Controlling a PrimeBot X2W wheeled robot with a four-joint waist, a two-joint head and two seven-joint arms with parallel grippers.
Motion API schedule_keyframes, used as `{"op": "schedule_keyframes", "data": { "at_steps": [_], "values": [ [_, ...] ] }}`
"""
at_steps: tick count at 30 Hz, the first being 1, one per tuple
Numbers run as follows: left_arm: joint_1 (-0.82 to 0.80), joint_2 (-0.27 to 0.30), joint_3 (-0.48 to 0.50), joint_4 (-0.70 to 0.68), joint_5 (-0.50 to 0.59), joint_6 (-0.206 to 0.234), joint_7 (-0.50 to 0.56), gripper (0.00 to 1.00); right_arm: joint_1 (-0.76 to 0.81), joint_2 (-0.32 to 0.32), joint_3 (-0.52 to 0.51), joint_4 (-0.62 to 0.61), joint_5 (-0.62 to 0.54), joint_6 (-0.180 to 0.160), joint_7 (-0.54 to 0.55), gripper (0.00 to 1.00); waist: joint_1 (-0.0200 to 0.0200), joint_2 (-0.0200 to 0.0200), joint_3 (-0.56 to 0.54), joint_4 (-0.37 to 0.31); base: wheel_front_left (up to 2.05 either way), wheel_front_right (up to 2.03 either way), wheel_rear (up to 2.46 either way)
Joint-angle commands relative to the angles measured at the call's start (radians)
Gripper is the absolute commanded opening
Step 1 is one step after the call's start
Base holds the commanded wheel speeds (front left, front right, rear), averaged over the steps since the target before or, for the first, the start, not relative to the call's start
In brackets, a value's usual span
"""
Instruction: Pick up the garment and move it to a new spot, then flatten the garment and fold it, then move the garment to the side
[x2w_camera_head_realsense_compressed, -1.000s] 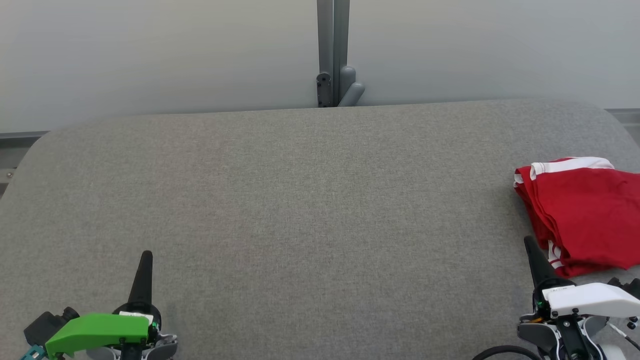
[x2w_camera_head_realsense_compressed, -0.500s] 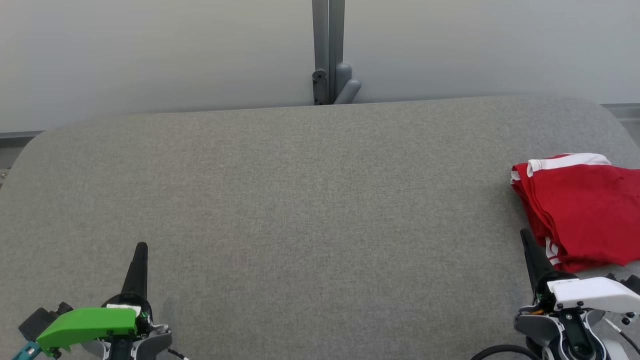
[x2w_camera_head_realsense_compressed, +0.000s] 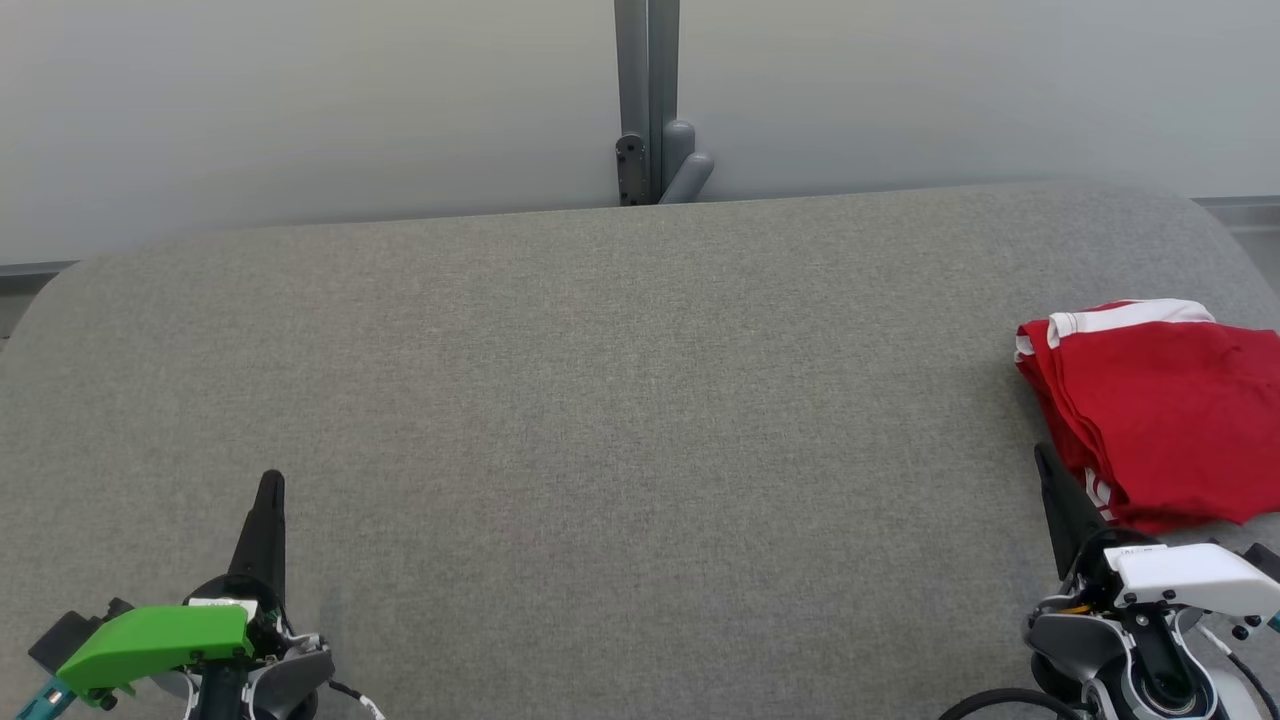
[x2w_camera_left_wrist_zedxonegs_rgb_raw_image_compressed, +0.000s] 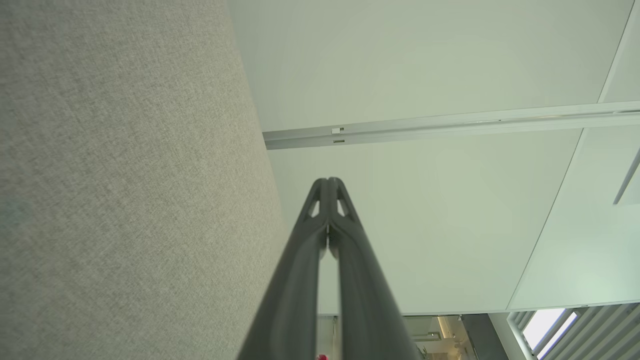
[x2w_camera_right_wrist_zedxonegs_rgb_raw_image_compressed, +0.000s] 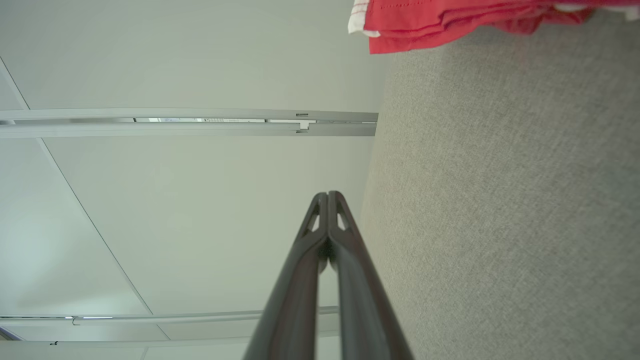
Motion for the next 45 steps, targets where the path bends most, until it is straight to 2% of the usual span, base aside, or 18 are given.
{"op": "schedule_keyframes", "data": {
  "at_steps": [1,7,45],
  "values": [
    [-0.022,0.002,0.007,-0.002,-0.025,-0.005,0.007,0.0,-0.015,-0.005,0.002,-0.005,0.025,0.0,0.007,0.0,0.0,0.0112,0.001,-0.001,0.0,0.0,0.0],
    [-0.028,0.0,0.017,-0.001,-0.063,-0.005,0.018,0.0,-0.021,-0.006,0.004,-0.005,0.069,0.0,0.018,0.0,0.0,0.0117,0.004,-0.006,0.0,0.0,0.0],
    [-0.029,-0.011,0.028,0.0,-0.042,-0.005,0.031,0.0,-0.02,-0.006,0.004,-0.004,0.067,0.0,0.017,0.0,0.0,0.0117,0.004,-0.006,0.0,0.0,0.0]
  ]
}}
